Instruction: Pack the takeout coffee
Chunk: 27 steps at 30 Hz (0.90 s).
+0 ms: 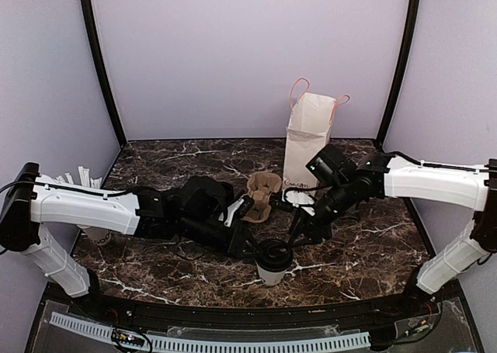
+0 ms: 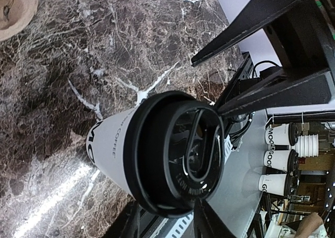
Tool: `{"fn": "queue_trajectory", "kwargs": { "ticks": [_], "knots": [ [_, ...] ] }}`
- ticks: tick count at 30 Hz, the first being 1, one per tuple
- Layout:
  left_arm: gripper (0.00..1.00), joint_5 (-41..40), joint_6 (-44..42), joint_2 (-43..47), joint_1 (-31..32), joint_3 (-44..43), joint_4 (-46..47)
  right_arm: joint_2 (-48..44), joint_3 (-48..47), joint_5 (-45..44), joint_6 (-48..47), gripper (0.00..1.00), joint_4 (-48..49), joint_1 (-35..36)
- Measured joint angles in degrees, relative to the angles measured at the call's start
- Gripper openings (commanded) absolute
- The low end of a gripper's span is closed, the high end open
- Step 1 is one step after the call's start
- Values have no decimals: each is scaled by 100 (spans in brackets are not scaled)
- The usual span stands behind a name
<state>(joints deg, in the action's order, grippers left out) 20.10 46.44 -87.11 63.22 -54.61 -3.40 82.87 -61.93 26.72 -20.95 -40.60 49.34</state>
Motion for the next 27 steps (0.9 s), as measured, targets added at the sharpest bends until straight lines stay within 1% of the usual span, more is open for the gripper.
{"fn": "queue_trajectory", "kwargs": {
  "ticks": [7,16,21,27],
  "knots": [
    [29,9,24,-46,0,42,33,131,-192,-131,-2,40,-90,76],
    [27,-24,46,-50,0,44,46,-4,-442,-282,-120,50,-304,90],
    [33,-52,39,-52,0,70,92,-251,-407,-256,-122,54,-317,61],
    [39,-190,-48,9,2,101,70,-328,-133,-114,-98,54,-326,-144]
  ]
}}
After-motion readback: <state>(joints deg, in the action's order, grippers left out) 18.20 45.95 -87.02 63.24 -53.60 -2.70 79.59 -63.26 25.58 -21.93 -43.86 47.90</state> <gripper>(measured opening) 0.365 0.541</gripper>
